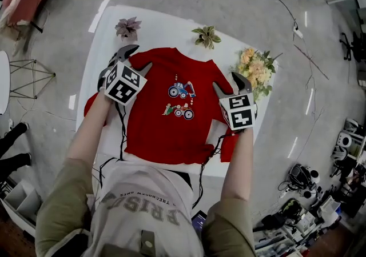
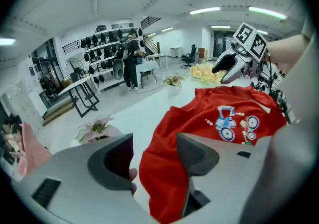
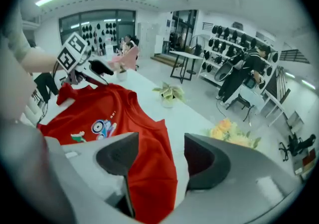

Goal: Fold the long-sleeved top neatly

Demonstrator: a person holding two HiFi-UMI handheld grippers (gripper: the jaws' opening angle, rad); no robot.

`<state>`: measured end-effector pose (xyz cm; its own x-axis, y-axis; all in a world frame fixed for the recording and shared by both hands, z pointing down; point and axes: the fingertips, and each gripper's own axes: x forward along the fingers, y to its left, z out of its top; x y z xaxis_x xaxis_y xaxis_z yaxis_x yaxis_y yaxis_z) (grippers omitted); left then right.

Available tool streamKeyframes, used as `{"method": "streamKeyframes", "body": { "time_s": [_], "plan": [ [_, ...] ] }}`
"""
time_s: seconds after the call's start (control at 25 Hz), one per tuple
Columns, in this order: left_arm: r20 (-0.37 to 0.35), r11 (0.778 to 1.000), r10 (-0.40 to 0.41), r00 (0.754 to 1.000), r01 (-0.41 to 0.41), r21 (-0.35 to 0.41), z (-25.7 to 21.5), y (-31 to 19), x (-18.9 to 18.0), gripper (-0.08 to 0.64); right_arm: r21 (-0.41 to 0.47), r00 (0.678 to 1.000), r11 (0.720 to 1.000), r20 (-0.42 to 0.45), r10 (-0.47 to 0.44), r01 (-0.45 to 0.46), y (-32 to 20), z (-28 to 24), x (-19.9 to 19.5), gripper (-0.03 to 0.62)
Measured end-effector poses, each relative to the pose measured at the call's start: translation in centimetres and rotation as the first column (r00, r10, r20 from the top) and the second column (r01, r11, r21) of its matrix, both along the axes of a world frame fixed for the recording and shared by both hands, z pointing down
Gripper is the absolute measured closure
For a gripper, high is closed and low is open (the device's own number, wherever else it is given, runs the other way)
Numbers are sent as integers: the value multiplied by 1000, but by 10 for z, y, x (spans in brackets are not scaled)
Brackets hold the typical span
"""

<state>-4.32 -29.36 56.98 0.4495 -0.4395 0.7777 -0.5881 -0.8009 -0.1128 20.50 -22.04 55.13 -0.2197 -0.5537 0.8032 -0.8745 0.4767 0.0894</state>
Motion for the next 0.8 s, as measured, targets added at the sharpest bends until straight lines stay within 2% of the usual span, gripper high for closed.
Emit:
{"method": "streamKeyframes", "body": {
  "time_s": [0.12, 0.2, 0.28, 0.4, 0.48, 0.56, 0.6, 0.68, 0.76, 0.8],
  "plan": [
    [-70, 994, 67, 995, -72, -78, -18, 44, -18, 305, 41, 989, 999, 147, -3, -3, 41, -39, -5, 316],
    [-86, 972, 157, 984, -169, -165, -22, 97, -27, 305, -1, 965, 999, 256, -48, 50, 88, -50, -18, 316],
    [-96, 931, 251, 963, -267, -249, -22, 156, -32, 305, -92, 932, 987, 352, -91, 131, 142, -46, -31, 316],
    [-130, 850, 352, 927, -374, -371, -15, 237, -29, 307, -238, 889, 945, 447, -97, 223, 215, -22, -43, 318],
    [-131, 797, 398, 908, -413, -440, -4, 280, -26, 307, -299, 888, 923, 452, -88, 244, 247, -2, -44, 318],
    [-68, 755, 464, 883, -434, -491, 13, 313, -28, 307, -341, 905, 902, 412, -110, 265, 267, 19, -41, 318],
    [-24, 743, 496, 868, -438, -506, 22, 325, -30, 307, -355, 913, 893, 386, -129, 276, 274, 29, -39, 318],
    [54, 740, 530, 846, -431, -517, 38, 341, -34, 307, -371, 925, 883, 346, -157, 288, 282, 45, -36, 319],
    [99, 765, 517, 850, -408, -498, 46, 348, -37, 340, -353, 931, 890, 323, -172, 287, 285, 51, -36, 352],
    [112, 788, 498, 860, -394, -473, 47, 349, -37, 383, -332, 932, 898, 313, -185, 289, 286, 51, -36, 425]
  ]
}}
